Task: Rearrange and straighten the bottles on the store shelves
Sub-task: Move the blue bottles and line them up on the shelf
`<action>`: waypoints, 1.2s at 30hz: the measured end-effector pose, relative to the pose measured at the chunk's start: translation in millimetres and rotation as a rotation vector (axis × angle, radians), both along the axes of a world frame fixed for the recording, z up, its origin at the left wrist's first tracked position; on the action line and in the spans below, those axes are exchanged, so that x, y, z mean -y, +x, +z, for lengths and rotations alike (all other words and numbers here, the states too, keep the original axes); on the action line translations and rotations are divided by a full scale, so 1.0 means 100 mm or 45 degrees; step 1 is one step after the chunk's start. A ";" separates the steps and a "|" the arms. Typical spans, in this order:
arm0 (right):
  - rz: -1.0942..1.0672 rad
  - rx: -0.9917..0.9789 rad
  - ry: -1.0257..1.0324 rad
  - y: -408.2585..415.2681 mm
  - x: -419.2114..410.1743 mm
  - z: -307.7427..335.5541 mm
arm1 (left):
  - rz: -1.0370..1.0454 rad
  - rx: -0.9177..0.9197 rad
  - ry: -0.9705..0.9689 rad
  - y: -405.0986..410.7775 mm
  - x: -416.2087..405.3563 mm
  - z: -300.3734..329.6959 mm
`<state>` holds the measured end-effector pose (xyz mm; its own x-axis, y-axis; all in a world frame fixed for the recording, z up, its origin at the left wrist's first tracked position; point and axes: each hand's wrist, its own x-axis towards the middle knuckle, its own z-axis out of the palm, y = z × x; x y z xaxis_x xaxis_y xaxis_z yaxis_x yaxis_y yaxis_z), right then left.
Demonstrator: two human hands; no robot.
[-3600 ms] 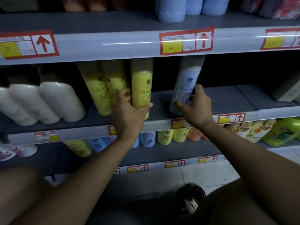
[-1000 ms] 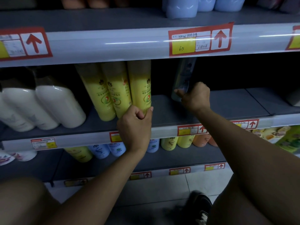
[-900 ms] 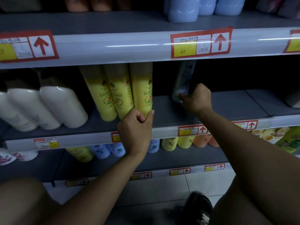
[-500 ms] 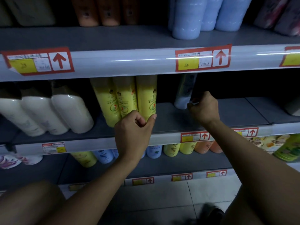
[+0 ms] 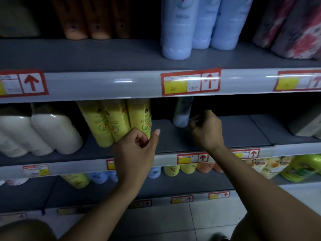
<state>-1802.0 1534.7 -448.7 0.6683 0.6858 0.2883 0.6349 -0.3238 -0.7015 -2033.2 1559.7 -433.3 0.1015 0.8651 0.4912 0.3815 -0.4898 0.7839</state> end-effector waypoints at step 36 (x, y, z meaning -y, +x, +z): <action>0.163 0.400 0.613 -0.33 1.18 1.66 | -0.103 -0.034 0.399 0.29 0.02 1.92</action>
<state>-1834.8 1416.5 -282.6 0.4210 0.4979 0.7582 0.8492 0.0774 -0.5223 -2003.9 1557.2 -241.5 0.1803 0.6605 0.7288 0.3501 -0.7355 0.5800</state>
